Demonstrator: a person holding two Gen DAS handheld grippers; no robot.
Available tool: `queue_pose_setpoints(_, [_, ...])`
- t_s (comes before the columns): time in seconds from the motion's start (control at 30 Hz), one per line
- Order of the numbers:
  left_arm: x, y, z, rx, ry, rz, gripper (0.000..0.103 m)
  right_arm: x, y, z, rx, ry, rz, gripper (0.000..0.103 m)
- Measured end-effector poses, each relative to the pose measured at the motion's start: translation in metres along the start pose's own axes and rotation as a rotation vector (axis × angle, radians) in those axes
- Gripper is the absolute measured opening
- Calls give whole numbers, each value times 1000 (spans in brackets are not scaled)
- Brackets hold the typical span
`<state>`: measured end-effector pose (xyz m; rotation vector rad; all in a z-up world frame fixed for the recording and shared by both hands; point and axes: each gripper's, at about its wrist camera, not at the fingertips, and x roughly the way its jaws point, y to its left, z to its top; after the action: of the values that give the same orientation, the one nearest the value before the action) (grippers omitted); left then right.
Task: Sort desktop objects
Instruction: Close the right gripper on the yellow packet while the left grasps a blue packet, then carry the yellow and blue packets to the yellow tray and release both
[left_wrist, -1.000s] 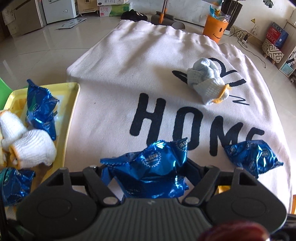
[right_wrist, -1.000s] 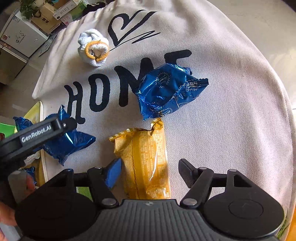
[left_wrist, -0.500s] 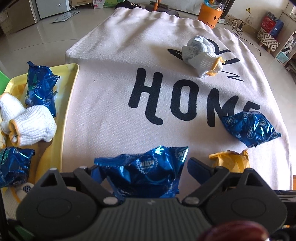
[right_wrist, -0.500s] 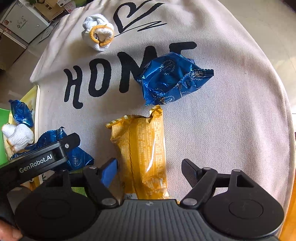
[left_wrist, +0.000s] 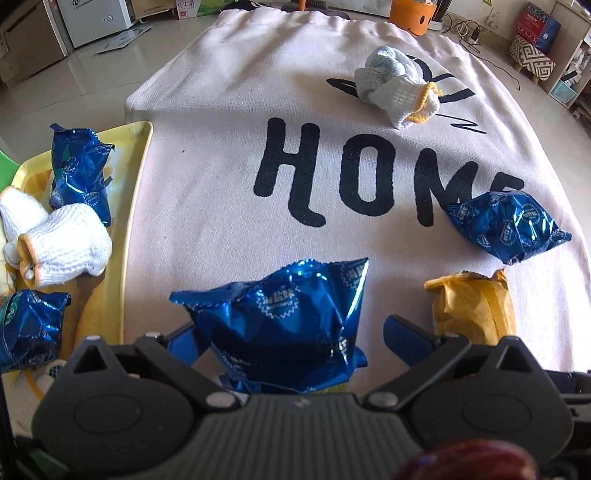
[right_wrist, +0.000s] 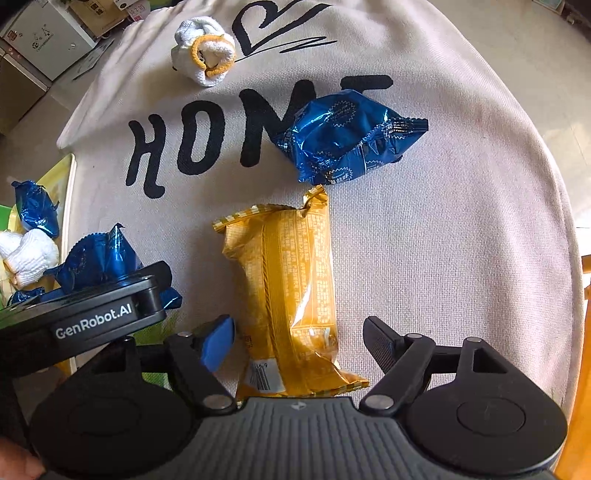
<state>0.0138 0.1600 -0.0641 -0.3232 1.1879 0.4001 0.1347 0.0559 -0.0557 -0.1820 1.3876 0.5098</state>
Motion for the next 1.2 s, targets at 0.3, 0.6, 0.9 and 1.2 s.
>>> queue_pose_setpoints(0.3, [19,-1,-3,-9,52,41,102,12,14,0,-55,21,-24,78])
queue_pose_setpoints(0.6, [21,-3,-3,-5,42,46,96,14,21,0,-92,0,-59,78])
queue_pose_setpoints(0.9, [11,-8,3,-14,18,-18,61,10,25,4,-99,-42,-48,54])
queue_pose_setpoints(1.2, [-6,-7,10,-21,-37,-30,60,-2,36,21,-74,-81,20,53])
